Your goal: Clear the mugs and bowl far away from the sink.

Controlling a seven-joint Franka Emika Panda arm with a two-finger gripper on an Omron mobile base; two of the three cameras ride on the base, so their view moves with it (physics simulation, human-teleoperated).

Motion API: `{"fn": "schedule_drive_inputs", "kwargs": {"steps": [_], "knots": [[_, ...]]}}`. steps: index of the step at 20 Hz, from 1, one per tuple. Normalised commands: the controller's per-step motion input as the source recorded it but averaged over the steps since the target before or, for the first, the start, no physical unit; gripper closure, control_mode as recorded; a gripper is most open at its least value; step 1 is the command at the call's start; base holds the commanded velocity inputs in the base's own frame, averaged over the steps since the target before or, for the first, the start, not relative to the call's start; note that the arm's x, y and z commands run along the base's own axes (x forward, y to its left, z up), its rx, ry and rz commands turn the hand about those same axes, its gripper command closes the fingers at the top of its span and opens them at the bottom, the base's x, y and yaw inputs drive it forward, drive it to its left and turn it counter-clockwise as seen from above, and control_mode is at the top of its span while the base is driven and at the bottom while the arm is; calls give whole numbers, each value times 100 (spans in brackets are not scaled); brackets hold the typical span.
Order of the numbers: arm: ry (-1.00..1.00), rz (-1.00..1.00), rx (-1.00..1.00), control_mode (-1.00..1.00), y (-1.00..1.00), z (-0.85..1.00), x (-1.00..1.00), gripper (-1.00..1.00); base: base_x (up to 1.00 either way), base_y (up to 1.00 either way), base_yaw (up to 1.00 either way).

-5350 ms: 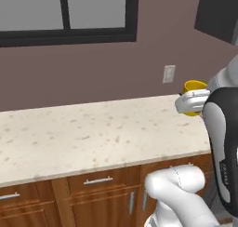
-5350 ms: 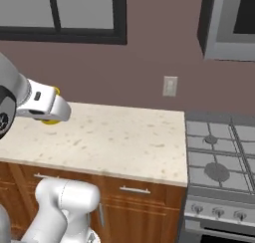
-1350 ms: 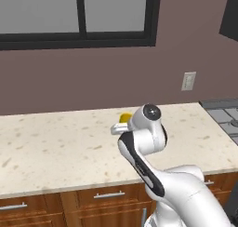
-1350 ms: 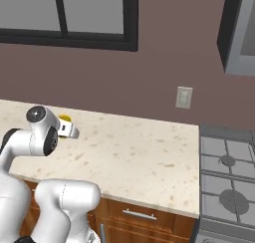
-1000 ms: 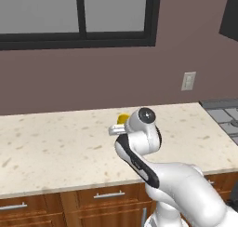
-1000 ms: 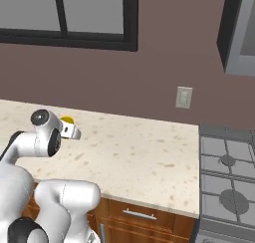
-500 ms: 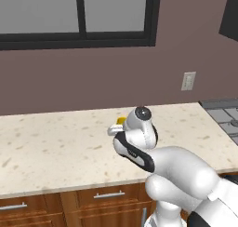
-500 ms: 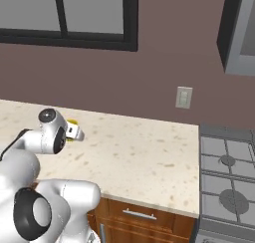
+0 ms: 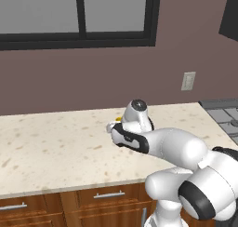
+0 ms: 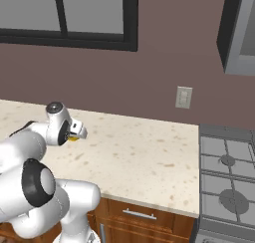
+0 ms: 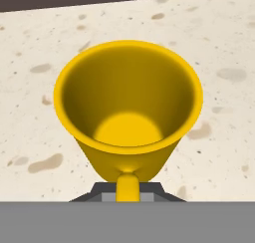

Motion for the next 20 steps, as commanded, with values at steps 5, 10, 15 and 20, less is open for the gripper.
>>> {"fn": "schedule_drive_inputs", "kwargs": {"steps": [5, 10, 15, 20], "knots": [[-6, 0, 0, -100, 9, -21, 14, 100, 0, 0, 0], [-9, 0, 0, -100, 9, -26, 8, 100, 0, 0, 0], [-6, 0, 0, -100, 4, -26, 7, 100, 0, 0, 0], [0, 0, 1, -100, 0, -20, 3, 100, 0, 0, 0]]}}
